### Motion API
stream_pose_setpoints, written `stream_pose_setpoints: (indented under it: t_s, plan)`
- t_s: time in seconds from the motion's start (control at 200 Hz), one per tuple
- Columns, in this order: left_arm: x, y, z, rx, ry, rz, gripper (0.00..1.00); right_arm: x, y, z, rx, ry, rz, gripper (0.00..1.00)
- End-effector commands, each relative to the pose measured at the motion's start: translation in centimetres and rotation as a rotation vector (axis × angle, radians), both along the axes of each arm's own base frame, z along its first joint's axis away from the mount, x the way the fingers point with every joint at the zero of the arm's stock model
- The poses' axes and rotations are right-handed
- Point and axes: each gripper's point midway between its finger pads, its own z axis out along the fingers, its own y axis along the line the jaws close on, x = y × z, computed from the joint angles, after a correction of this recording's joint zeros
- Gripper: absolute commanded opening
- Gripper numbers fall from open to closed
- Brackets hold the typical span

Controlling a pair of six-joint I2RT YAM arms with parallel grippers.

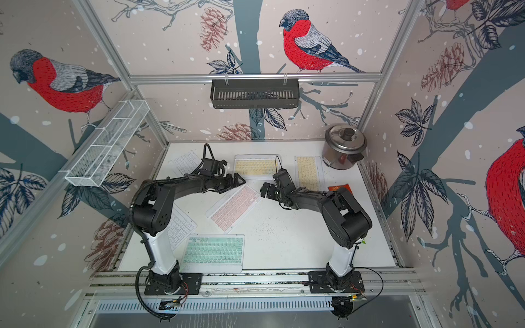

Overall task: Stack the numeric keypads
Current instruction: Adjust the numeric keypad at the center of the board.

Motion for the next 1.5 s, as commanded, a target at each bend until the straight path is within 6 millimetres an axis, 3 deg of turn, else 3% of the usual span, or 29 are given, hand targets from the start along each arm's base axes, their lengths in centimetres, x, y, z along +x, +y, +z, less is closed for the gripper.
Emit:
stream_pose_setpoints:
  t_s: [0.0, 0.075, 0.14, 0.29, 0.37, 0.481, 0.611, 0.691, 1.106, 1.151, 1.171, 1.302, 1.492]
  plan:
    - [-9.3, 0.8, -5.7, 0.115, 0.46, 0.029, 0.96, -2.0, -0.8, -1.9, 0.003, 0.115, 0.014, 1.0]
    - [-9.4, -1.2, -4.5, 0.069, 0.449, -0.015, 0.96, -2.2, -0.8, -1.7, 0.043, 0.121, 0.027, 1.0]
    - [-8.2, -1.3, -2.1, 0.076, 0.386, -0.023, 0.96, -2.6, -0.8, -1.5, 0.054, 0.11, 0.052, 1.0]
    - [-4.9, 3.6, 4.3, 0.175, 0.235, 0.061, 0.96, -2.9, -0.4, -1.4, 0.066, 0.091, 0.109, 1.0]
    - [-5.1, 7.3, 5.6, 0.185, 0.217, 0.143, 0.96, -3.2, 0.1, -1.4, 0.085, 0.089, 0.154, 1.0]
    - [-7.4, 10.0, 3.7, 0.167, 0.271, 0.197, 0.96, -3.7, 0.4, -1.6, 0.1, 0.094, 0.184, 1.0]
    - [-10.8, 8.3, 0.3, 0.036, 0.397, 0.17, 0.96, -4.6, 0.6, -1.5, 0.133, 0.1, 0.216, 1.0]
    - [-11.2, 7.7, -0.7, -0.014, 0.419, 0.175, 0.96, -5.1, 0.4, -1.3, 0.171, 0.102, 0.225, 1.0]
    - [-7.5, 2.9, -0.9, -0.067, 0.398, 0.109, 0.96, -6.8, -0.4, -1.0, 0.314, 0.131, 0.224, 1.0]
    - [-7.5, 2.7, -1.3, -0.067, 0.41, 0.112, 0.96, -6.7, -0.6, -0.9, 0.325, 0.134, 0.213, 1.0]
    - [-6.4, 2.3, -0.5, -0.078, 0.383, 0.108, 0.96, -6.6, -0.7, -0.8, 0.33, 0.135, 0.21, 1.0]
    - [-4.2, 1.6, -0.3, -0.091, 0.363, 0.108, 0.96, -5.1, -0.7, -0.3, 0.359, 0.134, 0.185, 1.0]
    - [-1.7, 1.2, -0.1, -0.073, 0.341, 0.106, 0.96, -3.2, -1.1, -0.6, 0.355, 0.163, 0.141, 1.0]
